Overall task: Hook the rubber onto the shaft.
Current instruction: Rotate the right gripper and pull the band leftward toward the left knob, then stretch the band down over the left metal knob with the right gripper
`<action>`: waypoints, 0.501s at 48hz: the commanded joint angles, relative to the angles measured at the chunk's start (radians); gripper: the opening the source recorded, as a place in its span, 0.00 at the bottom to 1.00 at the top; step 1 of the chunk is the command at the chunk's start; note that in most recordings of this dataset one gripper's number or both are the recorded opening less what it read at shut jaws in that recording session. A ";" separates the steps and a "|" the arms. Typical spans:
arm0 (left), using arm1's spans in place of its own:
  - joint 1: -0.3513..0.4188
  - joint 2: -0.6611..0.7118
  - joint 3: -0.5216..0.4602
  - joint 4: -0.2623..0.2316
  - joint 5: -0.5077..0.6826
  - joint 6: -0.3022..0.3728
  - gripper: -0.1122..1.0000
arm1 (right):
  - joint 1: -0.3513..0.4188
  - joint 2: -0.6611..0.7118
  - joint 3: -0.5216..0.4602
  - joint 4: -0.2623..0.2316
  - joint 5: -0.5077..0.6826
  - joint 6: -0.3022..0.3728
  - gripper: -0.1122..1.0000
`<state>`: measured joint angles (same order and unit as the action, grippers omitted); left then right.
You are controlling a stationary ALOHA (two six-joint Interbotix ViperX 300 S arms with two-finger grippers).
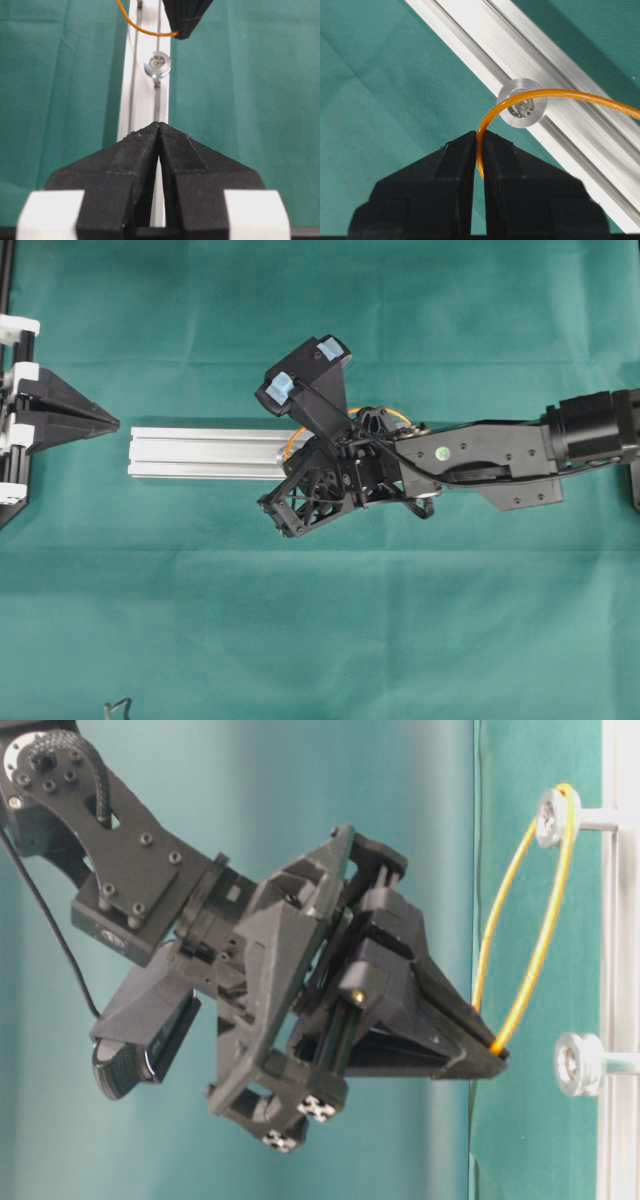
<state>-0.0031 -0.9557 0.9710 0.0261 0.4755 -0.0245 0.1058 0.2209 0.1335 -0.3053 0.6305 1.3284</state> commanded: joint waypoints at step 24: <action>0.000 0.009 -0.032 0.002 -0.006 0.000 0.10 | -0.018 0.026 -0.058 -0.005 -0.046 0.000 0.16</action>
<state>-0.0031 -0.9557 0.9710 0.0261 0.4755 -0.0245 0.0920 0.2654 0.1043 -0.3053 0.5983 1.3284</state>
